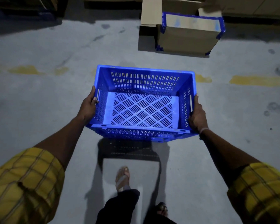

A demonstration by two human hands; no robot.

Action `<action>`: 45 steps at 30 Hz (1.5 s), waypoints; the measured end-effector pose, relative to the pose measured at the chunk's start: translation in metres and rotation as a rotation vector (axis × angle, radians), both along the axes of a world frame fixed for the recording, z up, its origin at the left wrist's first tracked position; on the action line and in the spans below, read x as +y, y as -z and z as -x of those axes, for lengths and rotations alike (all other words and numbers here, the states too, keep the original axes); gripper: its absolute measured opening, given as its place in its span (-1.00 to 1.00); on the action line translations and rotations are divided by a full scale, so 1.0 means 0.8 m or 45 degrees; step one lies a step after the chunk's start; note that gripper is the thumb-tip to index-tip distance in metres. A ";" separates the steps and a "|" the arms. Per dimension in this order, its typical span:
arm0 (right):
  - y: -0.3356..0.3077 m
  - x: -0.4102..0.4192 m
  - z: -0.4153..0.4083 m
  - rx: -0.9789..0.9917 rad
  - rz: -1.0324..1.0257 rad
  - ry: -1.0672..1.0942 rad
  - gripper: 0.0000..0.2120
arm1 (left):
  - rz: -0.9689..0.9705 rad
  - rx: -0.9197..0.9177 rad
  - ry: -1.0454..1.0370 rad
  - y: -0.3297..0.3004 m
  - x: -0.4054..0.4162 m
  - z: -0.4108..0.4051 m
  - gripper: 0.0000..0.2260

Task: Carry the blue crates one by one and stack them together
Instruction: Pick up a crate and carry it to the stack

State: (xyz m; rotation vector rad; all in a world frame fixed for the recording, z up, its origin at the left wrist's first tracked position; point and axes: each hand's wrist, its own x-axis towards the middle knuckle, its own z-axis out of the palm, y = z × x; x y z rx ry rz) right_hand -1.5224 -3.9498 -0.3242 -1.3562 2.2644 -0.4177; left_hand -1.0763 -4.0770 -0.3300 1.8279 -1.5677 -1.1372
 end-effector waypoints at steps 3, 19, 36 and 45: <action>0.010 -0.003 0.001 0.042 0.037 -0.023 -0.04 | 0.082 -0.121 0.033 0.014 -0.007 -0.001 -0.52; 0.011 -0.012 0.010 0.130 -0.100 -0.072 0.02 | 0.162 -0.746 0.287 0.028 0.022 -0.013 -0.42; -0.245 0.050 -0.104 -0.082 -0.402 -0.129 -0.16 | -0.128 -0.274 0.437 -0.215 0.098 0.005 -0.29; -0.357 0.025 -0.127 -0.243 -0.054 -0.255 -0.21 | -0.059 0.011 0.222 -0.310 0.161 -0.018 -0.27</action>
